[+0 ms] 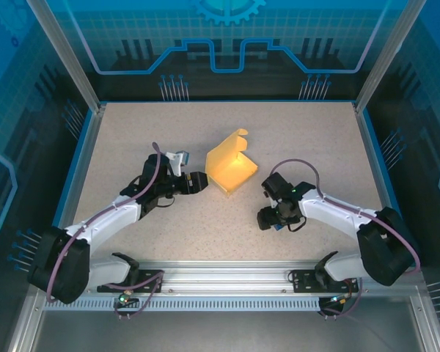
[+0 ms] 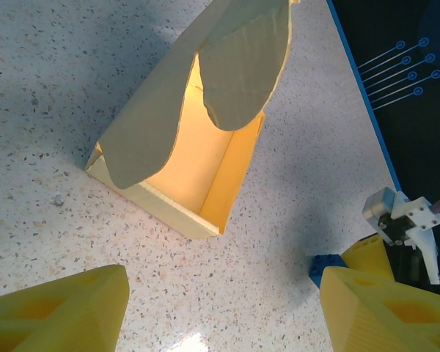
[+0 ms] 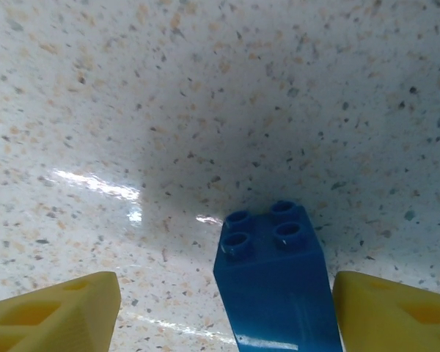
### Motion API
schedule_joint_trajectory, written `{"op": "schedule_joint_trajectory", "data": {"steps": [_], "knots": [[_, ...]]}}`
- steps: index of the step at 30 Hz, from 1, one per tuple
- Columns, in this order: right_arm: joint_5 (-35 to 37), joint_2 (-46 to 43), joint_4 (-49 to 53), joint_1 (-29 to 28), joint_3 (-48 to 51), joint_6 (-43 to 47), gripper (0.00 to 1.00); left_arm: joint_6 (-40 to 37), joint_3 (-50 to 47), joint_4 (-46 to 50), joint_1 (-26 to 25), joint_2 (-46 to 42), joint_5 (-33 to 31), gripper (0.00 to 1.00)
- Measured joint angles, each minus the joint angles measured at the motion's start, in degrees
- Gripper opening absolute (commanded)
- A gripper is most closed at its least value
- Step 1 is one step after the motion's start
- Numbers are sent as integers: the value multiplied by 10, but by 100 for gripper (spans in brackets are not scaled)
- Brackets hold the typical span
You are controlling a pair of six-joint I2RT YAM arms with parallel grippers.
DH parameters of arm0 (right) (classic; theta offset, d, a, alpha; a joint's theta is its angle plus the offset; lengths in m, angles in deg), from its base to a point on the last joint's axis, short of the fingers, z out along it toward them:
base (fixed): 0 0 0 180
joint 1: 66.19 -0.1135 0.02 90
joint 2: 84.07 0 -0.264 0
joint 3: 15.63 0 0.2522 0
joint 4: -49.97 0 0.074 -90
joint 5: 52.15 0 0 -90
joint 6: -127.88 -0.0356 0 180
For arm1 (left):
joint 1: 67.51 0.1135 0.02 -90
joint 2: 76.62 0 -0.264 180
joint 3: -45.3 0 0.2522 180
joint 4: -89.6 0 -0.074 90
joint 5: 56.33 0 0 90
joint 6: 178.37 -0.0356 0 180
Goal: Fold the paper box
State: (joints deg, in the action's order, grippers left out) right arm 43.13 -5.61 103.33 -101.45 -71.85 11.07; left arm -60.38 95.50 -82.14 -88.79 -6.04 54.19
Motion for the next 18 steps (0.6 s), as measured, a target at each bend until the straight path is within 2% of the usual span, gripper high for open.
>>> {"op": "schedule_joint_trajectory", "data": {"steps": [7, 14, 18], "knots": [[31, 25, 10, -21, -7, 3, 61, 0, 0, 0, 0, 0, 0, 71], [38, 36, 9, -23, -18, 5, 42, -5, 0, 0, 0, 0, 0, 71], [38, 45, 9, -23, -27, 0, 37, -10, 0, 0, 0, 0, -1, 71]]}}
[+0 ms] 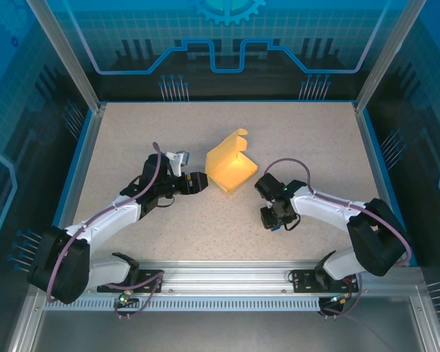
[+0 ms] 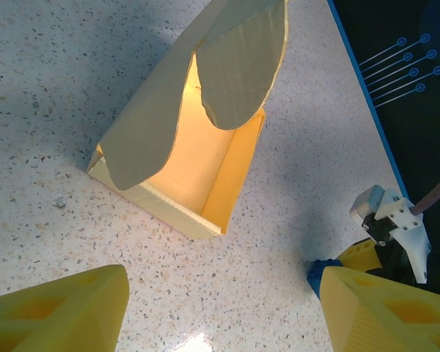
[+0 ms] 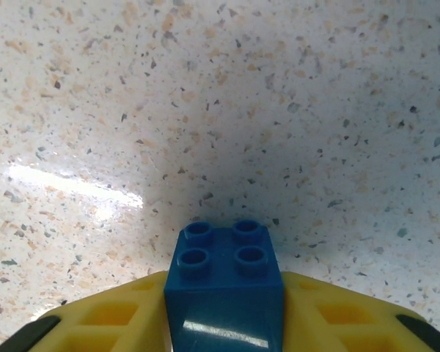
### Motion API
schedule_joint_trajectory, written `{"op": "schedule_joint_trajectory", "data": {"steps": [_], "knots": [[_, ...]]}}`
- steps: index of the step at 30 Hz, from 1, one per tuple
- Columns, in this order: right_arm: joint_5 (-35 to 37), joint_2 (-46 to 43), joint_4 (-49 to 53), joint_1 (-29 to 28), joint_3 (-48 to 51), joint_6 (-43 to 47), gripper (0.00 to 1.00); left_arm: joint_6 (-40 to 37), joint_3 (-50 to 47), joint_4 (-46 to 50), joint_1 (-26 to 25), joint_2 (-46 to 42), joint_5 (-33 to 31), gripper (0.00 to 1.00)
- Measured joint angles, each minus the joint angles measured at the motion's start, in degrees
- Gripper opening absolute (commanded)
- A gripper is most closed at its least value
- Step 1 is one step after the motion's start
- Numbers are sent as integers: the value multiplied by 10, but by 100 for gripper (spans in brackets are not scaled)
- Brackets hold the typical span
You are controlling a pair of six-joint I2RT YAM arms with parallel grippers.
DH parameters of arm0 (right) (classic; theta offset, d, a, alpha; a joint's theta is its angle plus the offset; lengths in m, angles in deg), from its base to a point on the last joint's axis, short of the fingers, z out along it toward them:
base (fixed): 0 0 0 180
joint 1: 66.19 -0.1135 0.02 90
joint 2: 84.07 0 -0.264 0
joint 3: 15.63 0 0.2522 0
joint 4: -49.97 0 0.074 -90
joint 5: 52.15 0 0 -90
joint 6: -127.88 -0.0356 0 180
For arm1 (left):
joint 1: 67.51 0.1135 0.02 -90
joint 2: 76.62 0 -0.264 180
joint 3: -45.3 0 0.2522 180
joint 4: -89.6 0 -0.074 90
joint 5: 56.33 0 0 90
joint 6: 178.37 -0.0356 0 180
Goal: Fold the paper box
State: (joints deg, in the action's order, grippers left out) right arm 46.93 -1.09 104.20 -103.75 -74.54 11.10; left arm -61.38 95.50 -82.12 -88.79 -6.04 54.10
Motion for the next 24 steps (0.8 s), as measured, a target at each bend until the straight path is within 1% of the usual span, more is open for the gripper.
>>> {"op": "schedule_joint_trajectory", "data": {"steps": [4, 8, 10, 14, 17, 22, 24], "knots": [[-2, 1, -2, 0, -20, -7, 36, -1, -2, 0, 0, -2, -13, 71], [-13, -7, -19, 0, -49, -22, 36, -6, -14, 7, 1, -18, -38, 74], [-22, -9, -37, 0, -75, -33, 35, -14, -18, 13, 4, -29, -48, 78], [-32, -5, -87, 0, -119, -55, 35, -23, -21, 23, 18, -43, -64, 81], [-37, 21, -127, 0, -152, -76, 35, -30, -26, 30, 30, -51, -73, 84], [-40, 79, -193, 0, -186, -118, 35, -36, -42, 40, 38, -74, -87, 93], [-40, 103, -210, 0, -198, -133, 35, -35, -51, 39, 41, -87, -92, 93]]}}
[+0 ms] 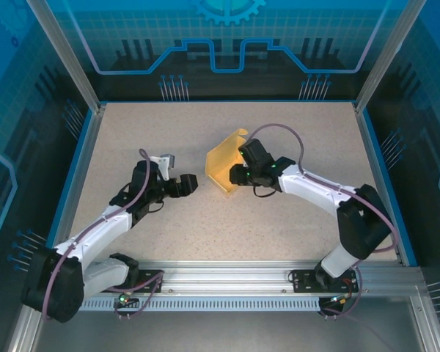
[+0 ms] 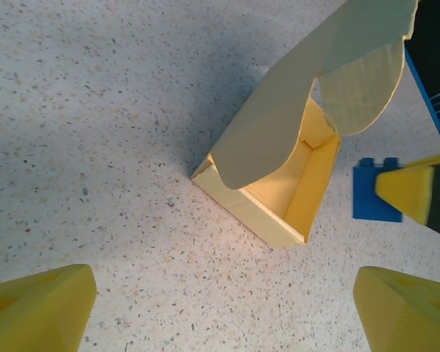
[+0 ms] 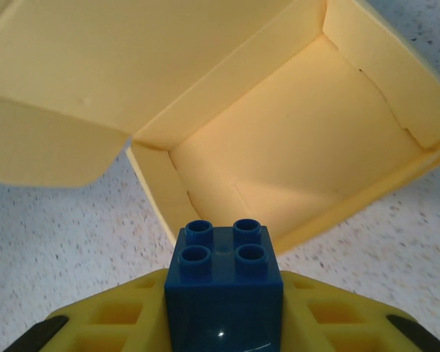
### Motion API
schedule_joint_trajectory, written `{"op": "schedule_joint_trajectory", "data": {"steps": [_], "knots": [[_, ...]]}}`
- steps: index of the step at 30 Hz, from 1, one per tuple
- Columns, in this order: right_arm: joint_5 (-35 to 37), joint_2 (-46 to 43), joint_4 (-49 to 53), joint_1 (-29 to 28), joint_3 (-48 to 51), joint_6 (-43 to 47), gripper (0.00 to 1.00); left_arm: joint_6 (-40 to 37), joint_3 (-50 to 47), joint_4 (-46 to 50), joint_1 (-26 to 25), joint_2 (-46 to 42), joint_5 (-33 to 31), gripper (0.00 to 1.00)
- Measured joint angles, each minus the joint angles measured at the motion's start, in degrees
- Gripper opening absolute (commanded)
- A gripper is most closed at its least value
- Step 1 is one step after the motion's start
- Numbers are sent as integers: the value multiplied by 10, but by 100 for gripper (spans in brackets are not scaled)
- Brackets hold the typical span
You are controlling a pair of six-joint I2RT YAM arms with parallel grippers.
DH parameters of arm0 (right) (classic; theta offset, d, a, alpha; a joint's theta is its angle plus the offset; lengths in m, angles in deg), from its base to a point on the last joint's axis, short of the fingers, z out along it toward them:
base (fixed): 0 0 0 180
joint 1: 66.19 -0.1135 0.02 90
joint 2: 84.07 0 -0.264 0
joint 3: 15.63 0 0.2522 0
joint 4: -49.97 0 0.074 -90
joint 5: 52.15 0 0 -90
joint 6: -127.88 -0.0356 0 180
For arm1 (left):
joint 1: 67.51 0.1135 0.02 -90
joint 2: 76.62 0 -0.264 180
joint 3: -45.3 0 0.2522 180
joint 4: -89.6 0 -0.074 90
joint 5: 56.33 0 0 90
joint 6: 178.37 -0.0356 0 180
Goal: Fold the paper box
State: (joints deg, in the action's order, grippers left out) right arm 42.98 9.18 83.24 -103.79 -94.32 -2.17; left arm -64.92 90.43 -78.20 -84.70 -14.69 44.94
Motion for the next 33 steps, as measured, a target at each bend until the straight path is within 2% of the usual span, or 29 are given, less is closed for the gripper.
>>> {"op": "schedule_joint_trajectory", "data": {"steps": [10, 33], "knots": [[11, 92, -73, 0, -39, -66, 34, 3, -9, 0, 3, -24, -10, 93], [71, 150, -84, 0, -56, -113, 34, 16, -12, -3, 5, -24, -10, 92]]}}
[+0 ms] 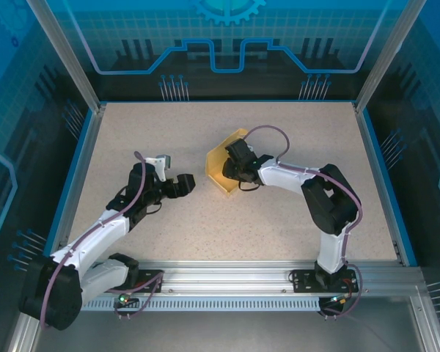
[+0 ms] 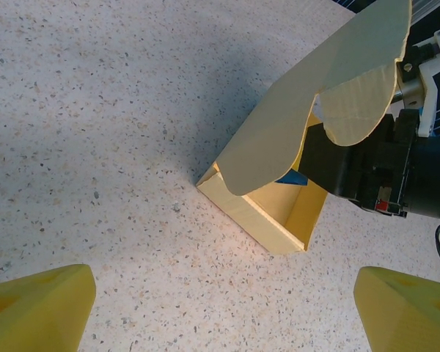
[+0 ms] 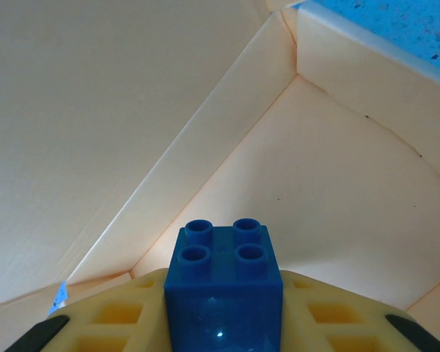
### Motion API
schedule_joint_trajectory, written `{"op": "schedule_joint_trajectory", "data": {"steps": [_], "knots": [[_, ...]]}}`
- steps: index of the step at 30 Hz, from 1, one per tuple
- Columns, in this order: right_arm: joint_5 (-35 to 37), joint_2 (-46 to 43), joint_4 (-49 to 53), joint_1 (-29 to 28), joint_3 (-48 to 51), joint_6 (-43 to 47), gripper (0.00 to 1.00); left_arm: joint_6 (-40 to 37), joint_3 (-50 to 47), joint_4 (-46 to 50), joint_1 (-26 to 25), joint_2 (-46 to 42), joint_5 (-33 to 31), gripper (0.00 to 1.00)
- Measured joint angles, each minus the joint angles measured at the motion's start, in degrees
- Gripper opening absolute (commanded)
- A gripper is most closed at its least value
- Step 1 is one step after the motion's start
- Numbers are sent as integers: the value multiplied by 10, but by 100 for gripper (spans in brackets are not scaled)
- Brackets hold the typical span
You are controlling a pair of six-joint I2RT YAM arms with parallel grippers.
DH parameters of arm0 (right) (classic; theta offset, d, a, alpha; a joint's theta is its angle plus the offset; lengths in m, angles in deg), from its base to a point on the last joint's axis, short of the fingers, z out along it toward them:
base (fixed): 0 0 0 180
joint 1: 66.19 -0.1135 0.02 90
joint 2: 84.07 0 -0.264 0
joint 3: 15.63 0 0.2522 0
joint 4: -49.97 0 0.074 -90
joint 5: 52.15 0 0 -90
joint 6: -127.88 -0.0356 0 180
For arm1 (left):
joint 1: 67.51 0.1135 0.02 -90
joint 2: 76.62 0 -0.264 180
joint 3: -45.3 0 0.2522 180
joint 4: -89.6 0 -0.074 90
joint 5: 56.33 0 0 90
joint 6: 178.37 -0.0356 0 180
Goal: Fold the paper box
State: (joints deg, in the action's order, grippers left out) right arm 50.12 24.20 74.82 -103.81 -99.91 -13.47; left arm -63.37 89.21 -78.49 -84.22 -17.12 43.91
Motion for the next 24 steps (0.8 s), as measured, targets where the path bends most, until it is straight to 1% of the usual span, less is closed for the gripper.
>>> {"op": "schedule_joint_trajectory", "data": {"steps": [24], "knots": [[13, 4, 10, -2, 0, 4, 47, 2, -4, 0, 0, -12, -6, 92]]}}
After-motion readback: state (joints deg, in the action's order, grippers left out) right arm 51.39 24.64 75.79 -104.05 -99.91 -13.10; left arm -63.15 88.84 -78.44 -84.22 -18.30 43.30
